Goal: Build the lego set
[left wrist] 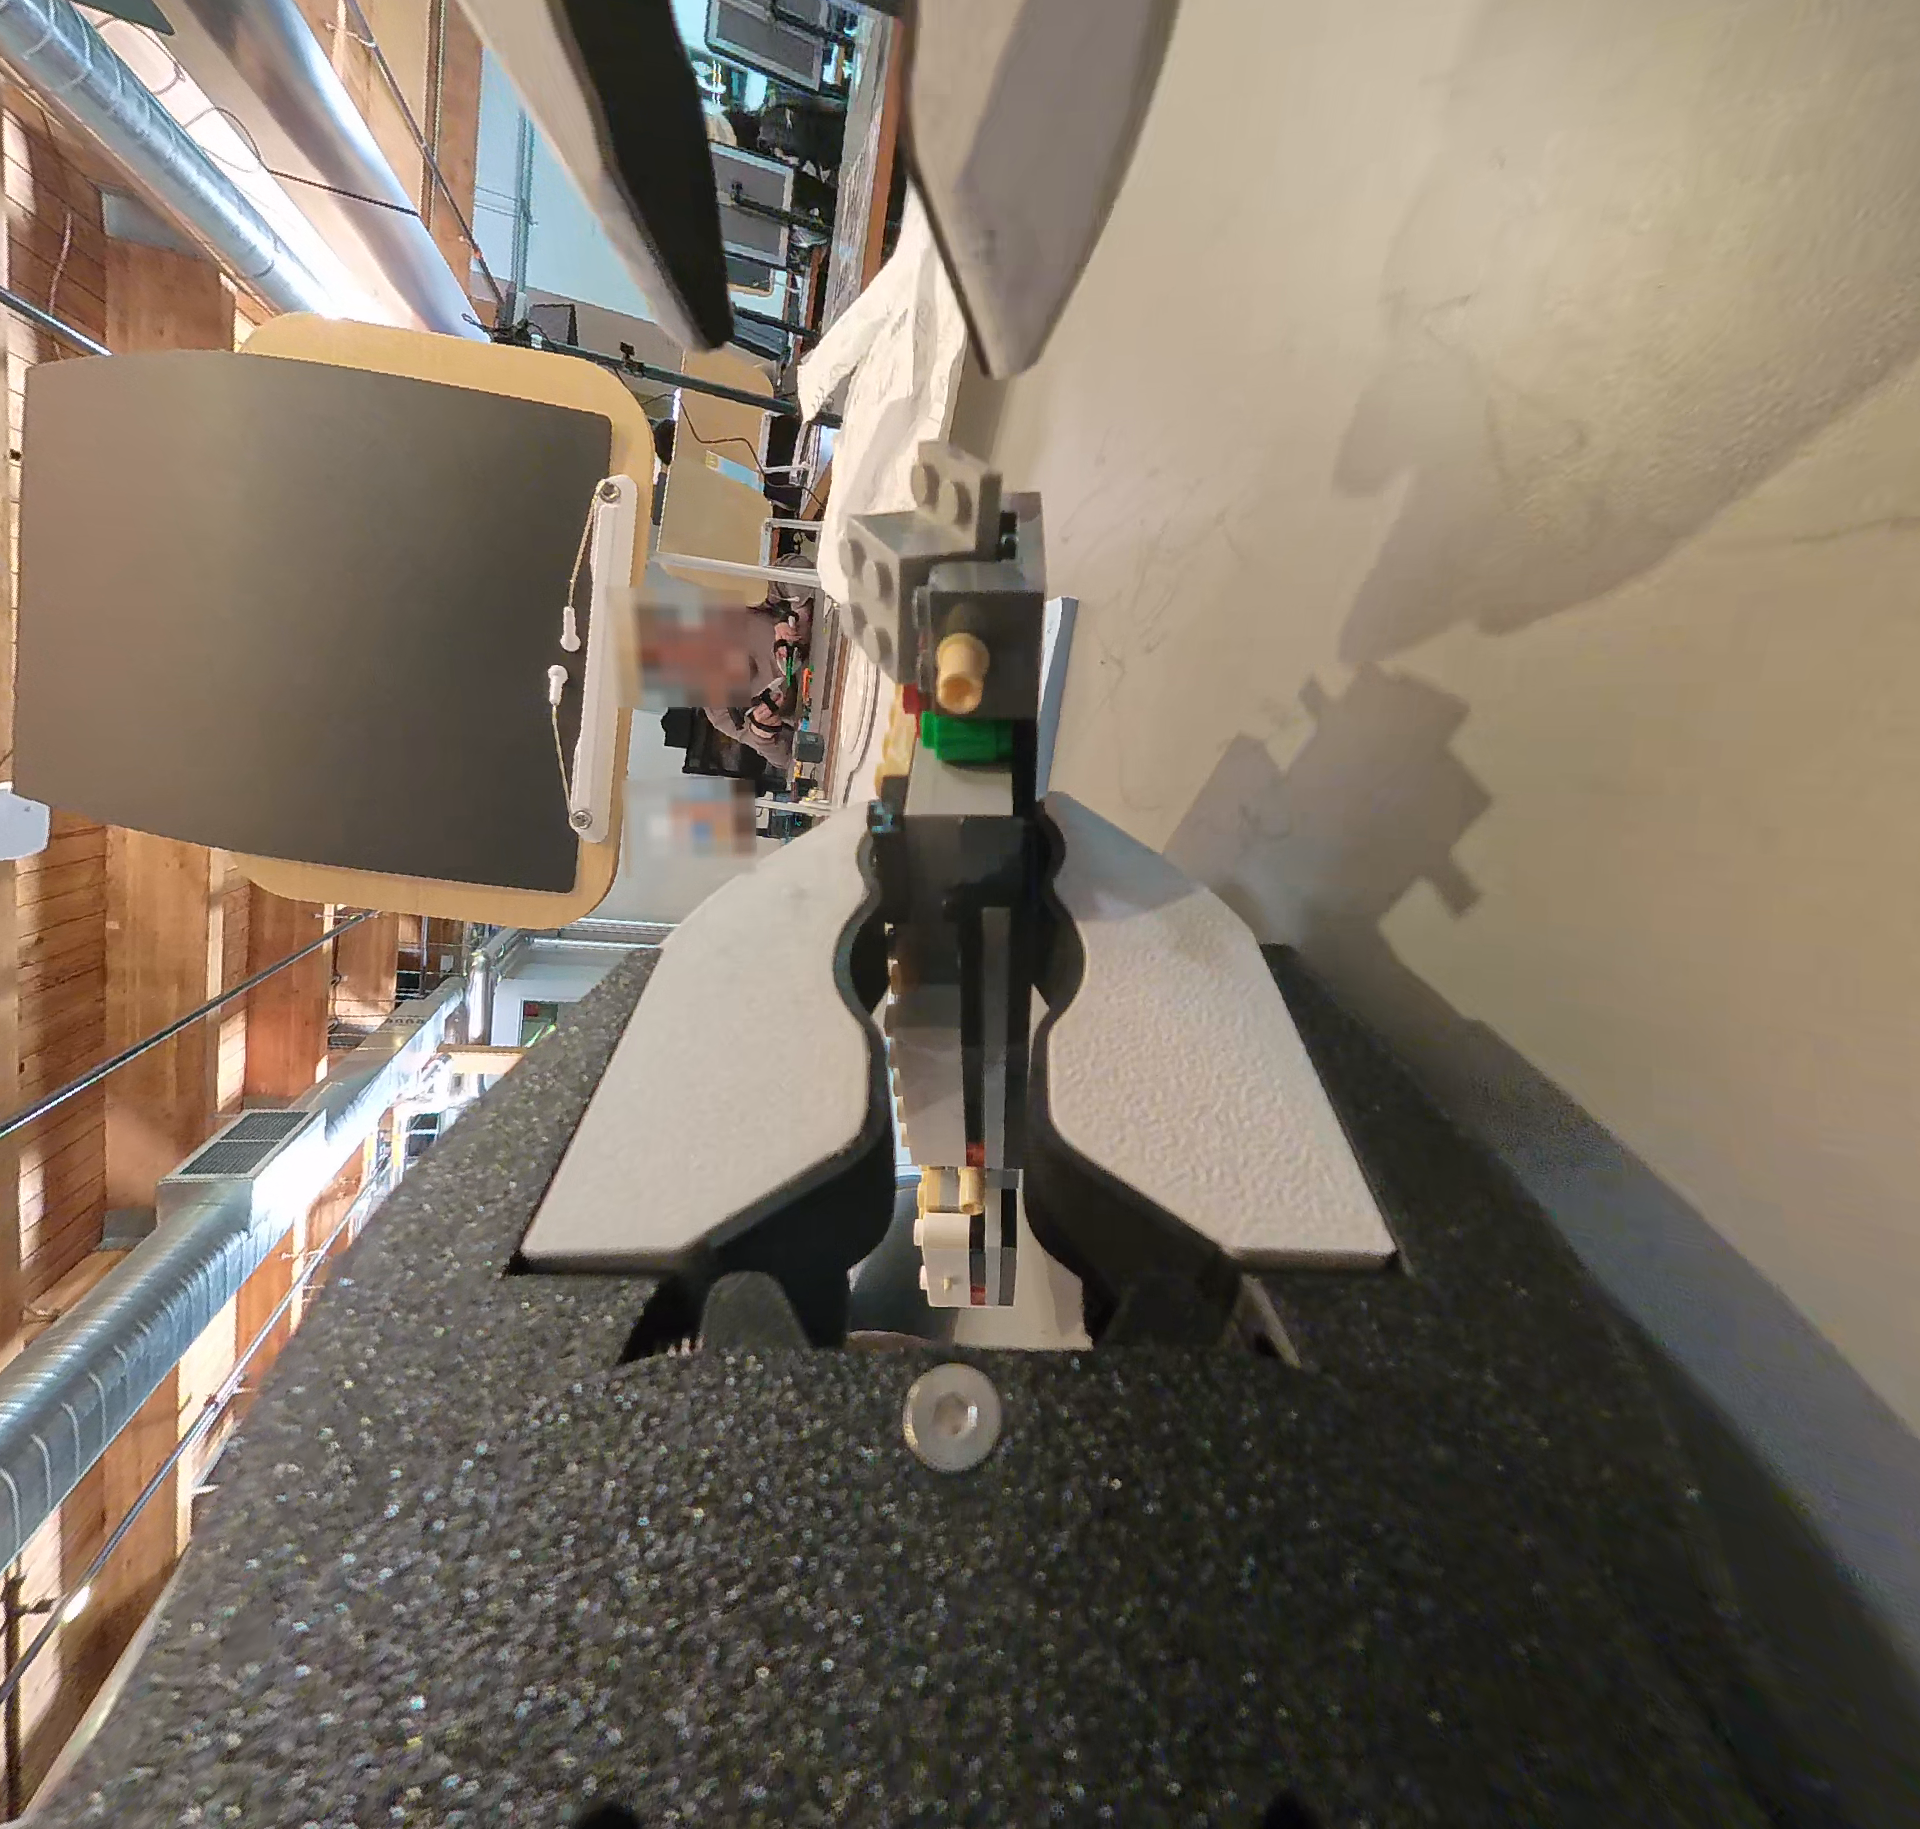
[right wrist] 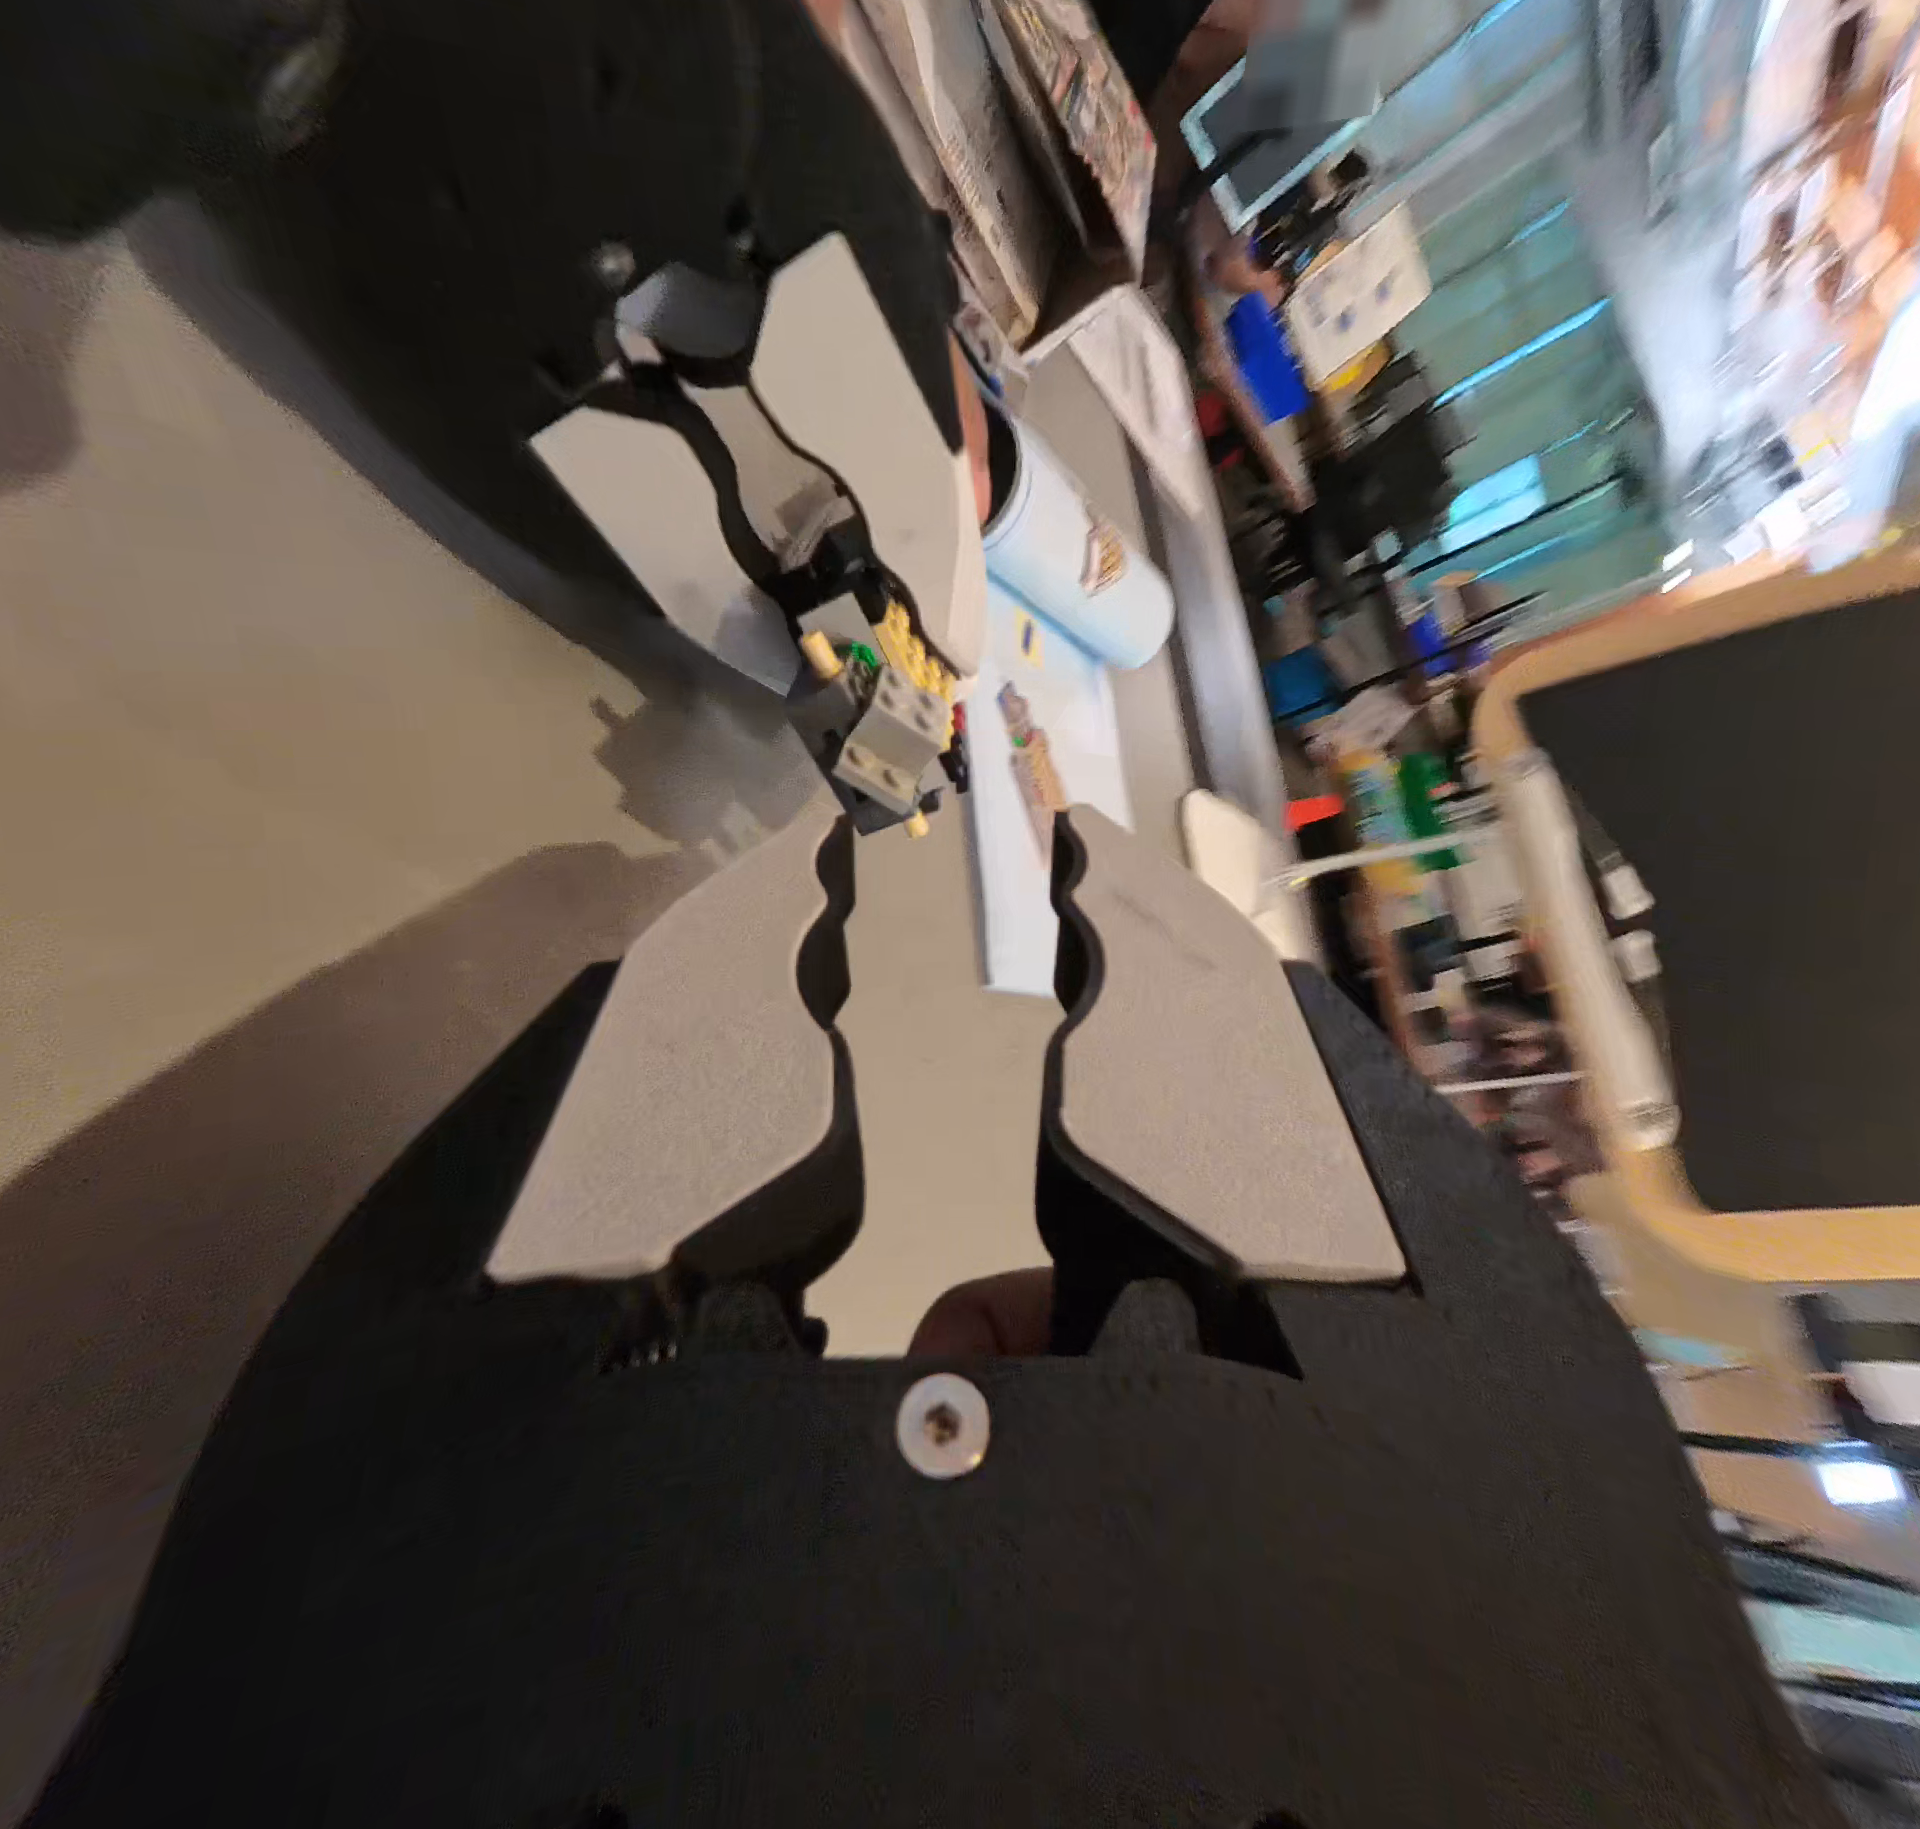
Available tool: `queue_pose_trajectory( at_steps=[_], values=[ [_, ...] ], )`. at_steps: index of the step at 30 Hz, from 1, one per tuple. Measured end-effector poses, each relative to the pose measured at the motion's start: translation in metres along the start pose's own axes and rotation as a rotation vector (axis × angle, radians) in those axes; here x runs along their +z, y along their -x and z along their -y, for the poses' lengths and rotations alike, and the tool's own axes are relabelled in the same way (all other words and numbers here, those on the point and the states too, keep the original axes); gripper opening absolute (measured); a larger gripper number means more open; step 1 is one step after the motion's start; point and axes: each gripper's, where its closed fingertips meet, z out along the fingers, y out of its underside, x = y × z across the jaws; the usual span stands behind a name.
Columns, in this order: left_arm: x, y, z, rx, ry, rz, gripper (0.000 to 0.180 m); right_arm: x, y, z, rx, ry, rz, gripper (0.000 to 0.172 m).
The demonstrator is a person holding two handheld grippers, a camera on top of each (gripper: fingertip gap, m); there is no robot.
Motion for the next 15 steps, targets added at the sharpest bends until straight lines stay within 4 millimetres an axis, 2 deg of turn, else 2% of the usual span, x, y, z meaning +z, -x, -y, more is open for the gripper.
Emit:
queue_pose_trajectory(
  at_steps=[3,5,15],
  values=[
    [0.001,0.000,0.000,-0.002,0.000,-0.003,0.024,-0.001,0.007,0.010,-0.199,-0.048,-0.050,0.027],
    [0.001,-0.001,0.000,0.000,0.000,-0.006,0.024,0.002,0.012,0.008,-0.283,-0.038,-0.062,0.026],
    [0.003,-0.001,0.001,-0.001,-0.005,-0.017,0.024,0.012,0.014,0.003,-0.549,0.005,-0.143,0.020]
  ],
)
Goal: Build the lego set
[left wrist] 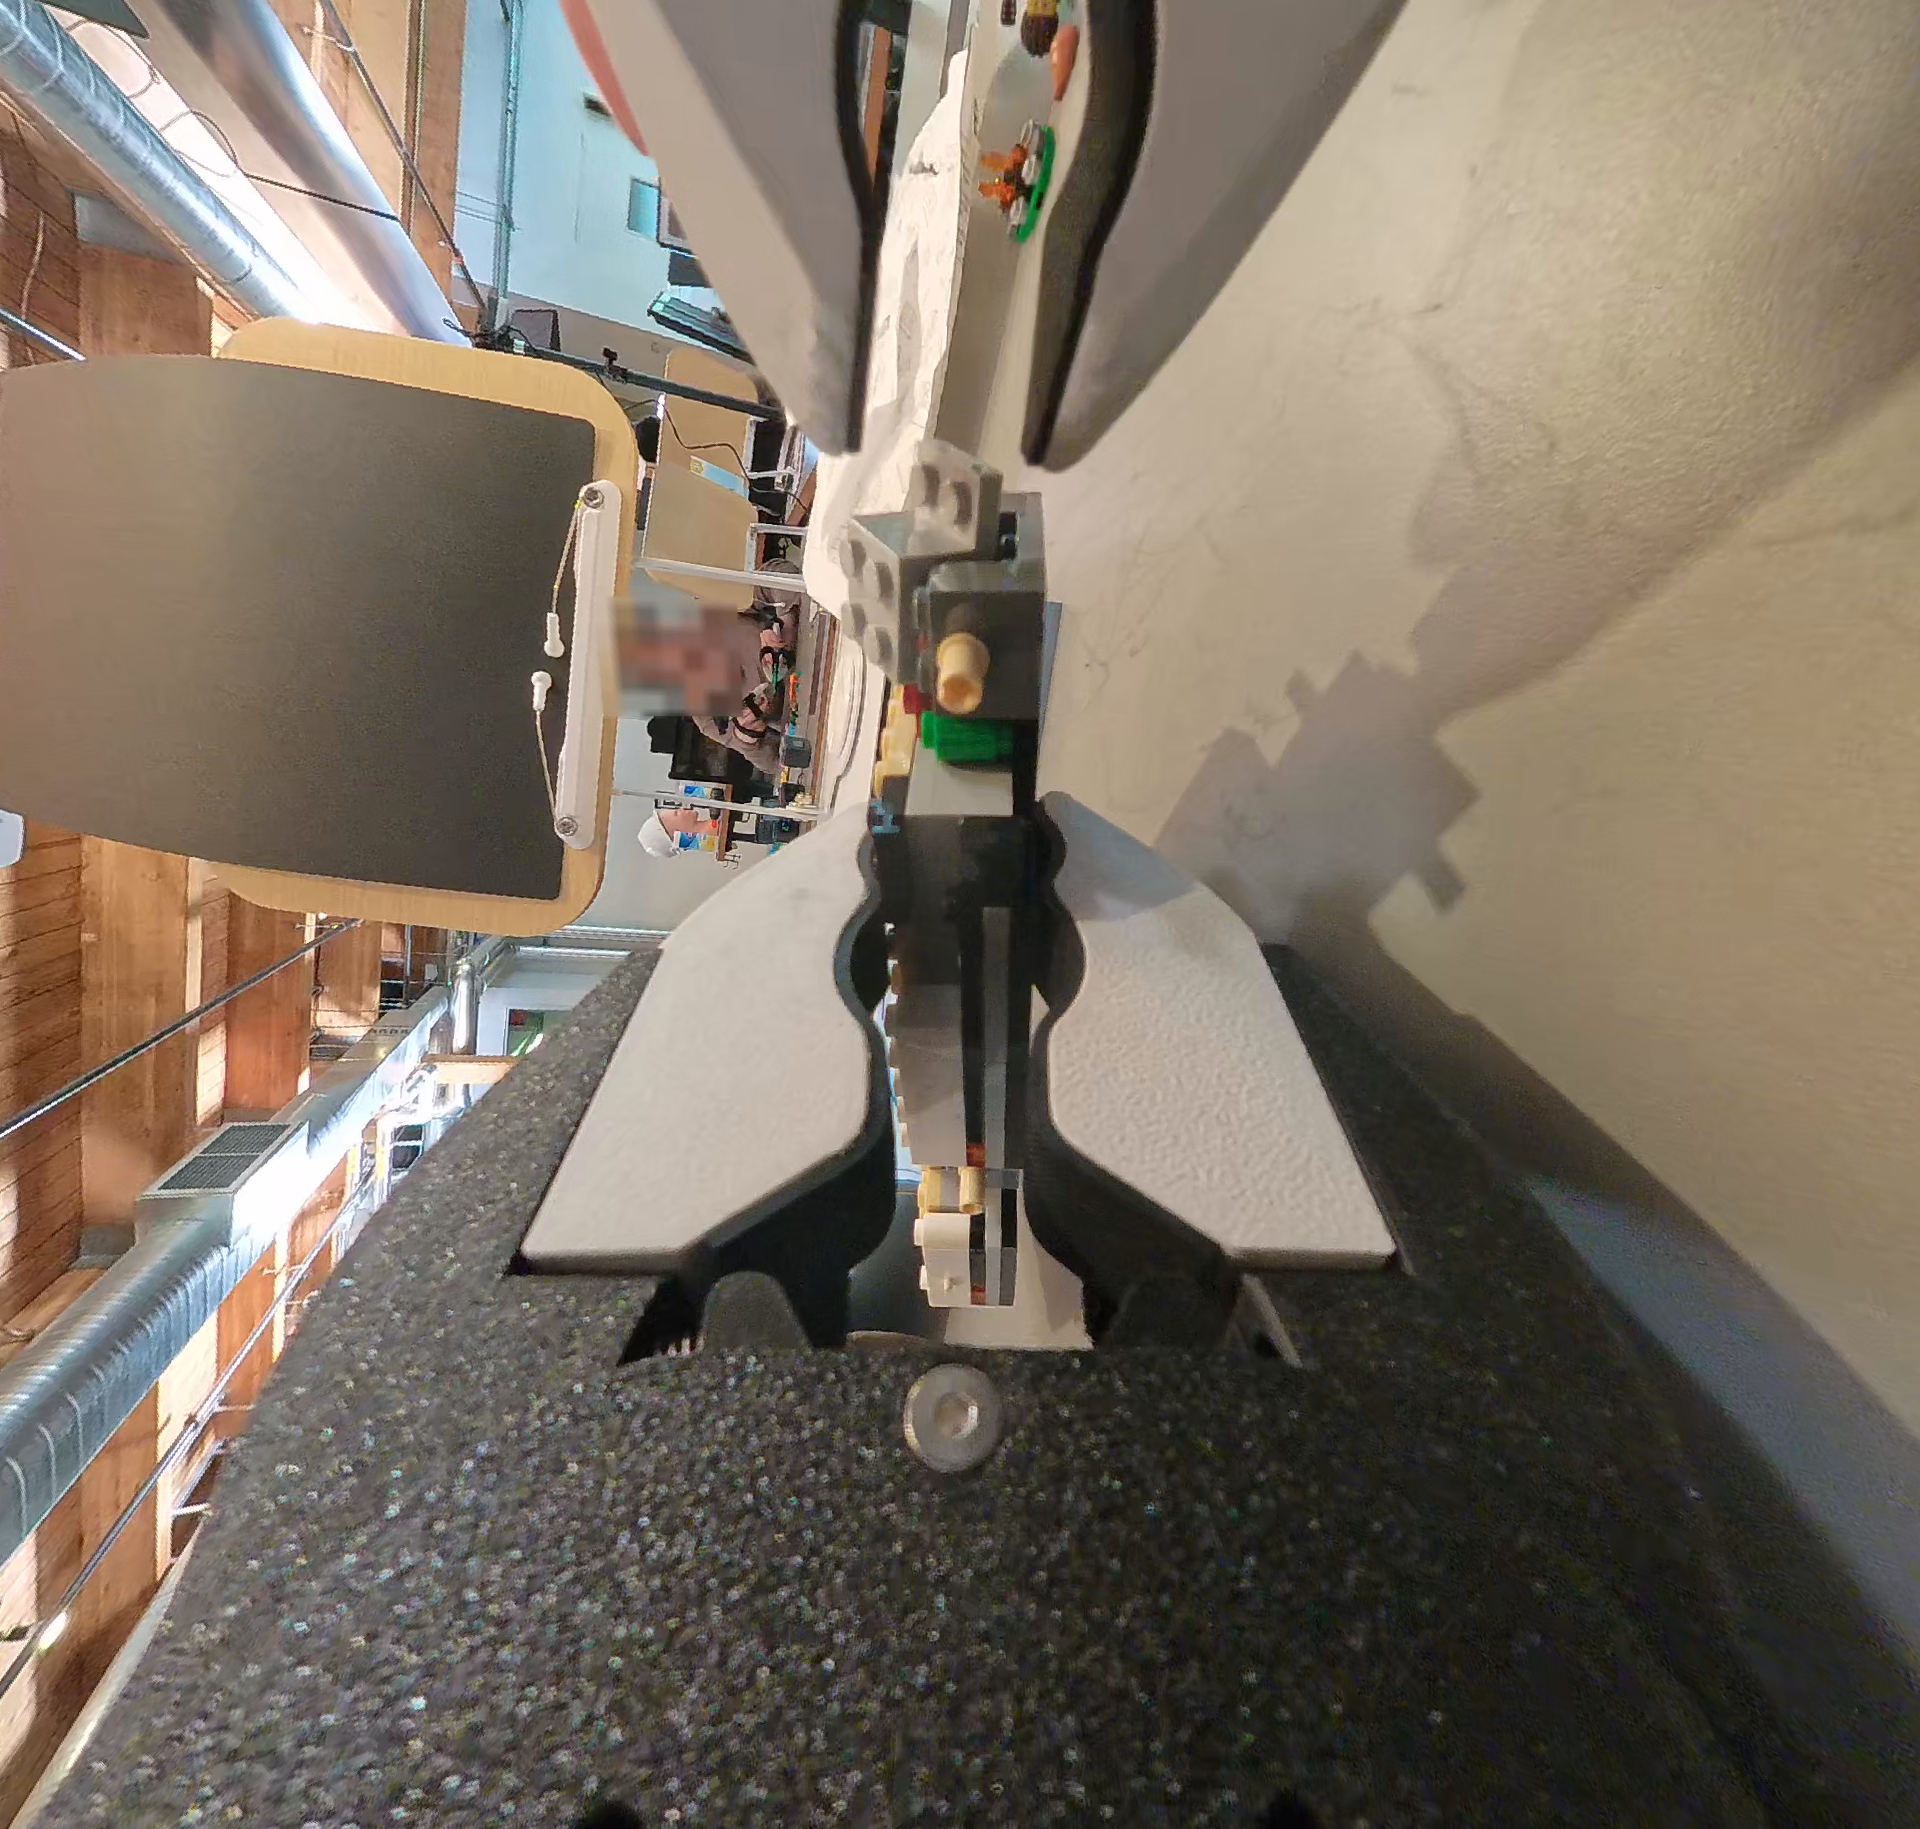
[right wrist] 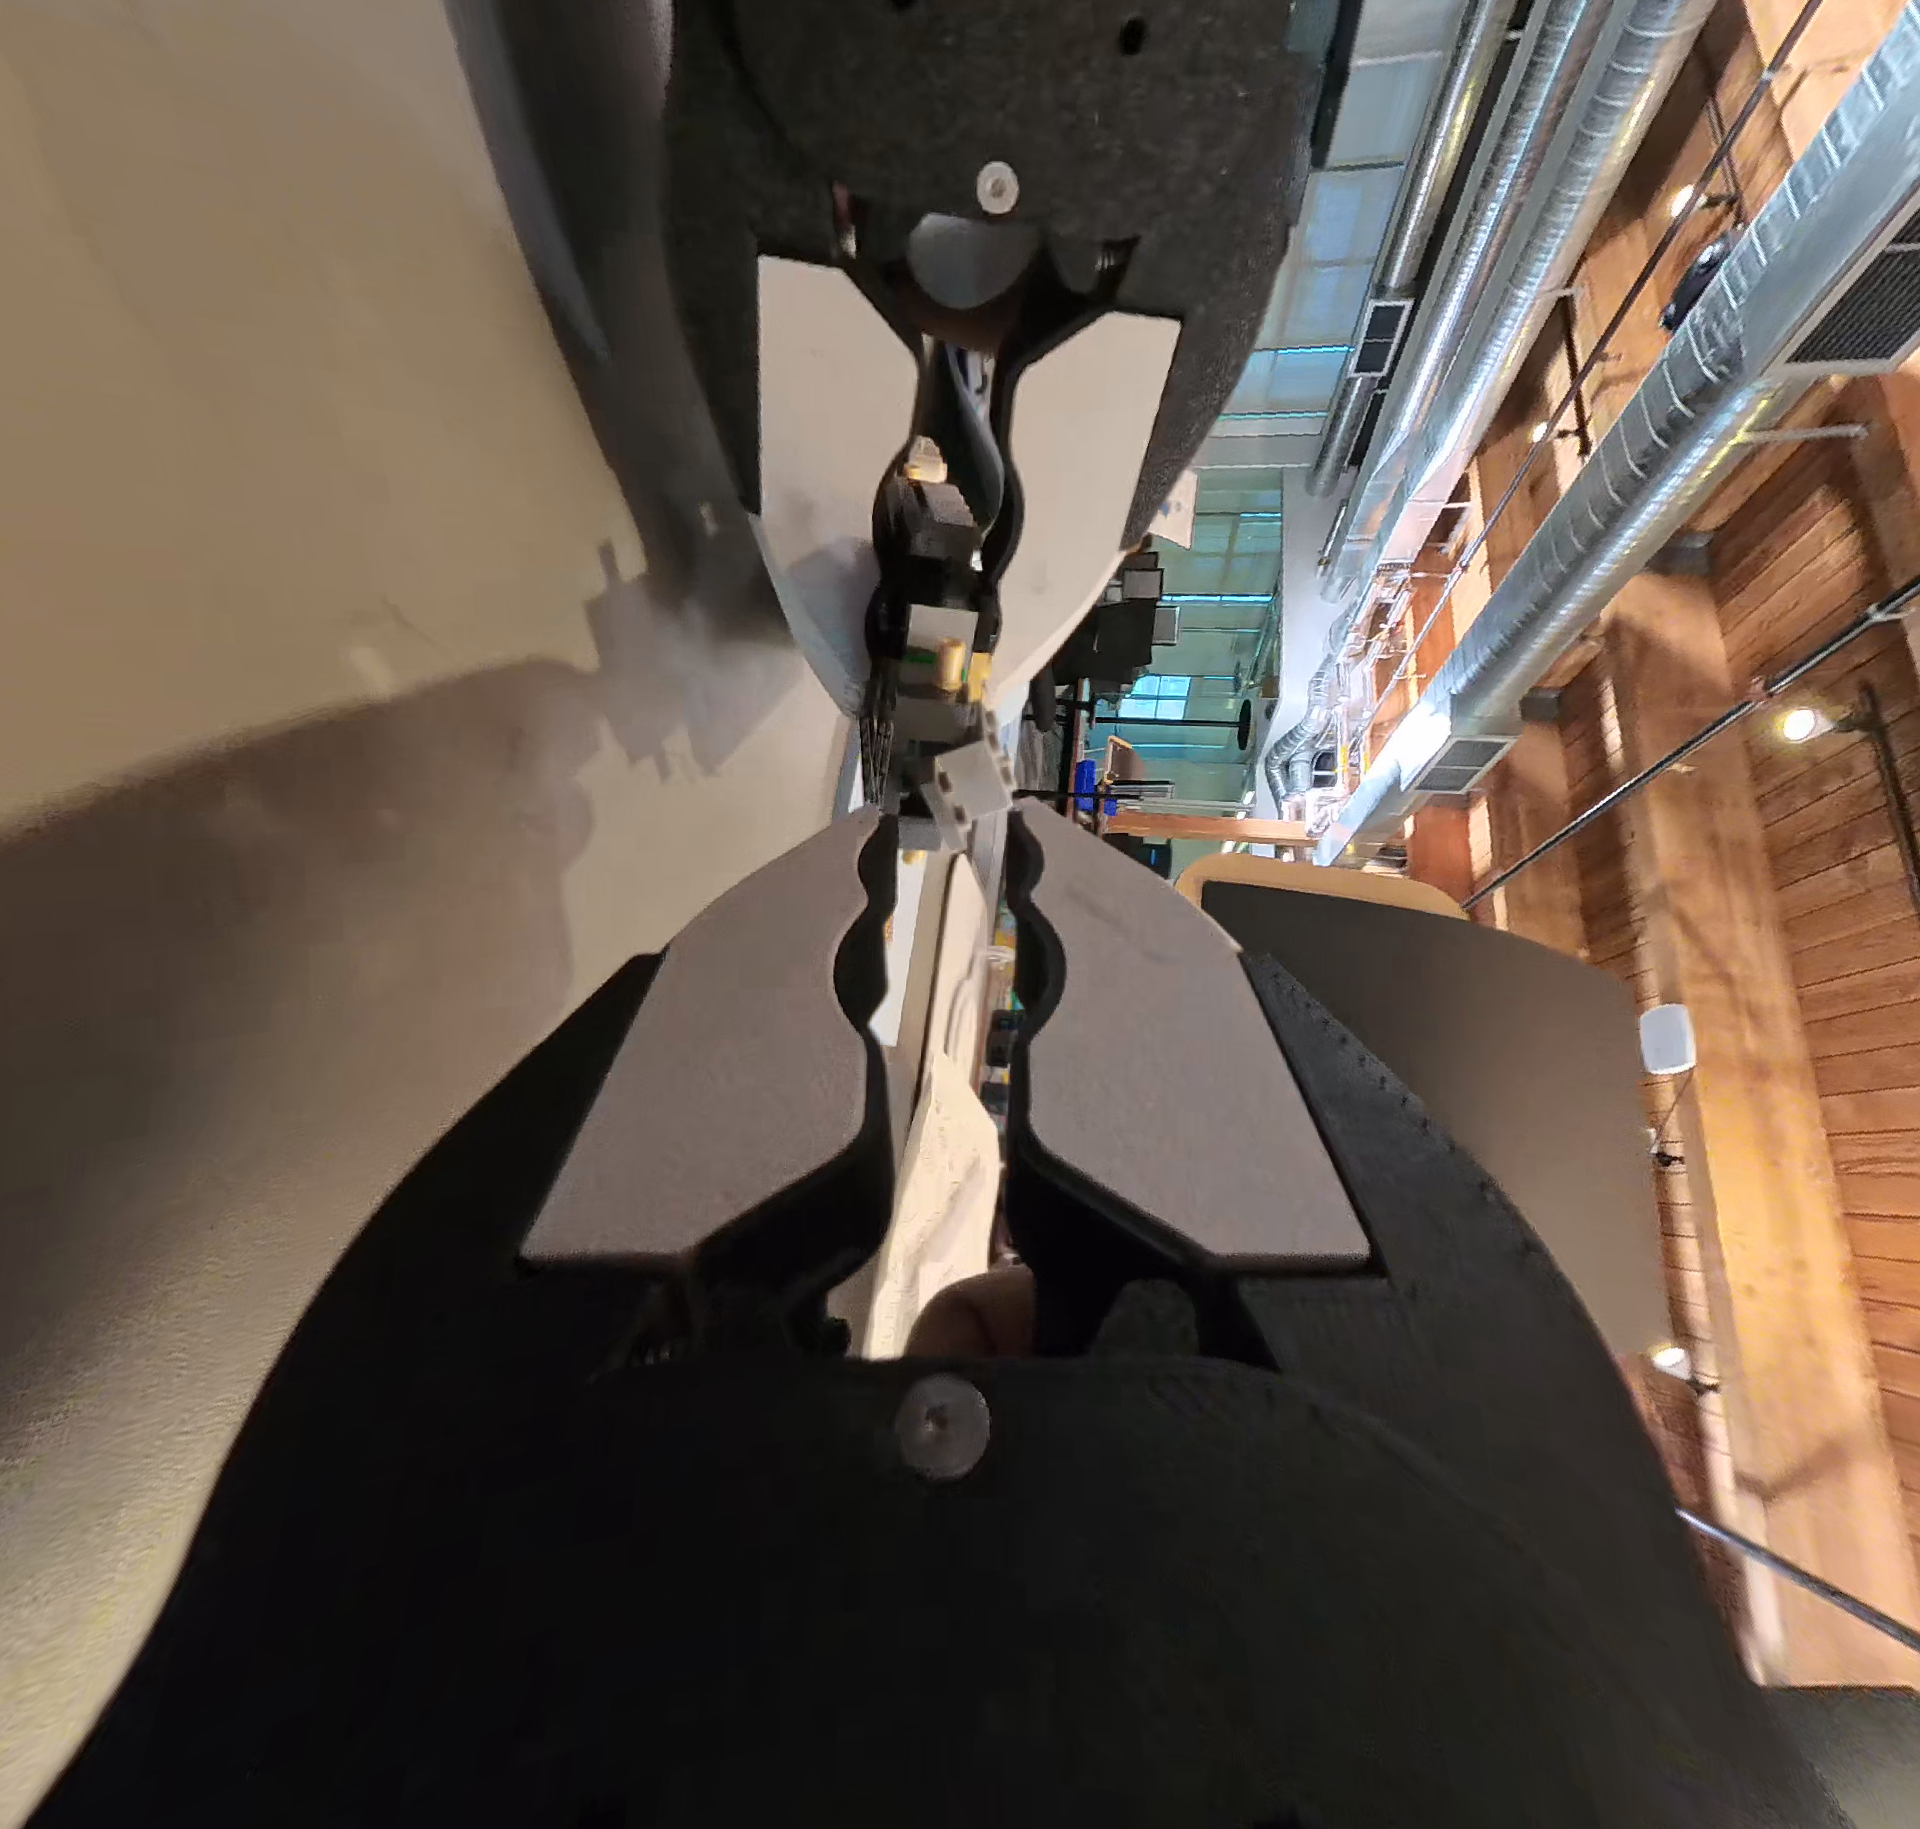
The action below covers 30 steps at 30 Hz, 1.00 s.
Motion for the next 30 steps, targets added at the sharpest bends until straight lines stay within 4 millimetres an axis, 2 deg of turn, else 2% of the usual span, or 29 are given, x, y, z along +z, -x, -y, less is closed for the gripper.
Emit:
queue_pose_trajectory(
  at_steps=[6,10,30],
  values=[
    [0.0015,0.0007,0.0006,0.009,-0.003,0.001,0.024,0.0036,0.0017,0.0003,-0.028,0.007,-0.001,0.018],
    [0.0012,0.0011,0.0016,0.017,-0.006,0.005,0.024,0.0055,0.0000,0.0006,-0.022,0.012,-0.013,0.005],
    [0.0026,0.0044,0.0055,0.016,-0.033,0.011,0.024,-0.0009,-0.0025,0.0012,0.145,-0.060,0.064,0.005]
  ],
)
